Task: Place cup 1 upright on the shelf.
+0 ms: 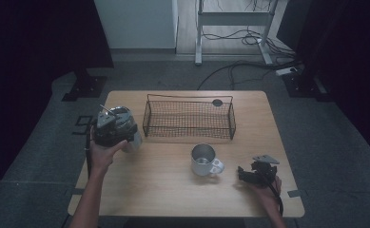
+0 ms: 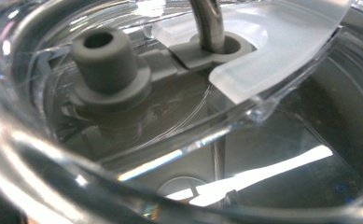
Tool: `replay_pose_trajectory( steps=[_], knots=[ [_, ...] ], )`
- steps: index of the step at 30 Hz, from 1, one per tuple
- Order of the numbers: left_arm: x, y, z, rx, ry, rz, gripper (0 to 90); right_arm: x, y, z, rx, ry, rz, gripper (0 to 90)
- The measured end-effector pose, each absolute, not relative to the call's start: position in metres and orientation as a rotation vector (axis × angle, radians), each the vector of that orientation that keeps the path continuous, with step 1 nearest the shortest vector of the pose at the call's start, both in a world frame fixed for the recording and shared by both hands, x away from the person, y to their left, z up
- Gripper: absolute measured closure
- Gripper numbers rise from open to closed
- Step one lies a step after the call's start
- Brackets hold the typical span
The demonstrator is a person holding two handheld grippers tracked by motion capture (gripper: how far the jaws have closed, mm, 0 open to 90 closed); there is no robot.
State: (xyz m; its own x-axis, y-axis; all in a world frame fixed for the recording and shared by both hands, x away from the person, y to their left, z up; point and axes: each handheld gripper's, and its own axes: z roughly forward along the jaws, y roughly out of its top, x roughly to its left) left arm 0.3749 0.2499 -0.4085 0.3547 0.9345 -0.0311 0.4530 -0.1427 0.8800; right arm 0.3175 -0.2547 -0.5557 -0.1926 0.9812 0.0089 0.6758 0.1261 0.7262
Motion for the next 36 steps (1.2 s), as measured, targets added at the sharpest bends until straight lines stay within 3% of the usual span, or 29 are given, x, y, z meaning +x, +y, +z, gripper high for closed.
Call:
replay_pose_trajectory(
  steps=[36],
  knots=[
    [0.396,0.221,-0.378,1.752,1.175,0.684,4.2,0.318,-0.255,-0.556,1.59,1.93,0.843,6.1]
  ],
)
